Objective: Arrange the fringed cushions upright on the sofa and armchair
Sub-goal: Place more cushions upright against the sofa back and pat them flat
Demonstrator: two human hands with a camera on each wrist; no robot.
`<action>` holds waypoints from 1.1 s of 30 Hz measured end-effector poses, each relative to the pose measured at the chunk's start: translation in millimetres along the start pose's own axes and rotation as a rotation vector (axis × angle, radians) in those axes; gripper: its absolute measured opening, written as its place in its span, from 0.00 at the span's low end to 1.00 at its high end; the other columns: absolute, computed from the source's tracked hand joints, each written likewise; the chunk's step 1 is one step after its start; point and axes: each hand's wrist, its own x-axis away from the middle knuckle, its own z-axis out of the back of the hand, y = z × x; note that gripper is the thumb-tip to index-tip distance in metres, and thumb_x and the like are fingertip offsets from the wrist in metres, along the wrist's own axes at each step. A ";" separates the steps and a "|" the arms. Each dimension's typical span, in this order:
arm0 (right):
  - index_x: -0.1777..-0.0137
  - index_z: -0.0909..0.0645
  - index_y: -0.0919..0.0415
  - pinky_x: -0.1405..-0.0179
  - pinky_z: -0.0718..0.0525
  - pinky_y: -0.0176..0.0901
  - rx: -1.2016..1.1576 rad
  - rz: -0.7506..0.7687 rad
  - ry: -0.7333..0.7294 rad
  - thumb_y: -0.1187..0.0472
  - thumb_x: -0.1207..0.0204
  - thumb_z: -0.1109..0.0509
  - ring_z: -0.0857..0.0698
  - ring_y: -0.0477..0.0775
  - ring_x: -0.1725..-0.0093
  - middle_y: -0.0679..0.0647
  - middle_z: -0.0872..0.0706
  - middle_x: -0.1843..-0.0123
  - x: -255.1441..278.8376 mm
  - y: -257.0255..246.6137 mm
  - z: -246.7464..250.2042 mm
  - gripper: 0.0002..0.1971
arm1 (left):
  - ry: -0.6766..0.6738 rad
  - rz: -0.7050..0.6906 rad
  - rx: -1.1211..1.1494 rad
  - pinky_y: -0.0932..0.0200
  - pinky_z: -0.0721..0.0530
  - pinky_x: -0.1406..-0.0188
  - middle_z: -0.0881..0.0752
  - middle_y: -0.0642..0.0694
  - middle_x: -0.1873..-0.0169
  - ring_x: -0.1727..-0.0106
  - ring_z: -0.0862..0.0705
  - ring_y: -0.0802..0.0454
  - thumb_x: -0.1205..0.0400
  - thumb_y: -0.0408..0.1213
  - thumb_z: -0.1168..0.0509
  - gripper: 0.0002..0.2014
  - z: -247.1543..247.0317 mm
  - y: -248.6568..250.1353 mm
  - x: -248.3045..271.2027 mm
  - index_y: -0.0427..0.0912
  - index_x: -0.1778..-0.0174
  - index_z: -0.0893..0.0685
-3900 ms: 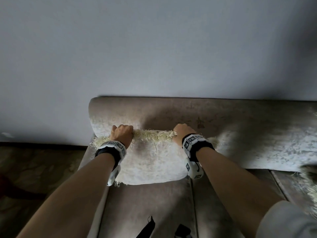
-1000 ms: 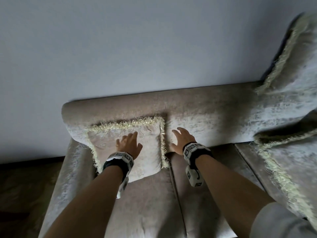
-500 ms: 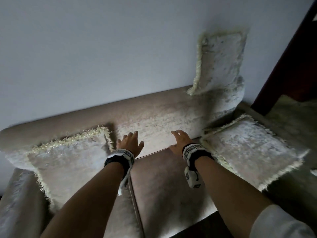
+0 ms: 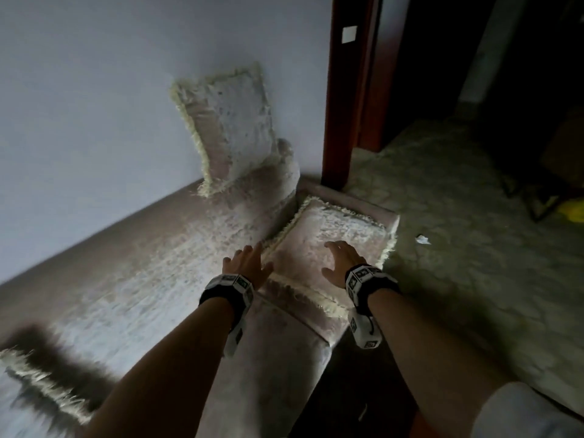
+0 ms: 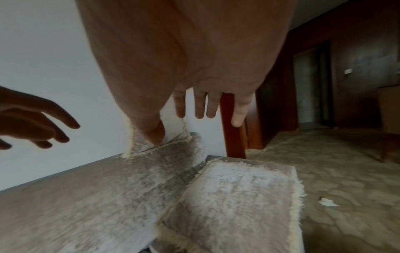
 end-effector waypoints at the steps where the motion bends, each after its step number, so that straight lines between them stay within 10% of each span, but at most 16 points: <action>1: 0.16 0.45 0.52 0.22 0.35 0.63 0.002 -0.029 0.001 0.47 0.19 0.34 0.43 0.60 0.16 0.55 0.45 0.14 -1.1 12.8 2.7 0.35 | -0.012 -0.024 -0.002 0.39 0.27 0.34 0.26 0.42 0.28 0.29 0.26 0.38 0.17 0.58 0.45 0.32 -2.9 9.4 -9.8 0.48 0.20 0.40; 33: 0.19 0.39 0.53 0.26 0.30 0.63 0.097 -0.167 -0.080 0.47 0.23 0.30 0.35 0.60 0.20 0.54 0.36 0.19 -339.9 162.5 88.6 0.36 | -0.143 -0.093 0.089 0.38 0.28 0.31 0.30 0.45 0.24 0.25 0.30 0.40 0.19 0.57 0.41 0.31 -38.9 107.1 -407.1 0.50 0.21 0.37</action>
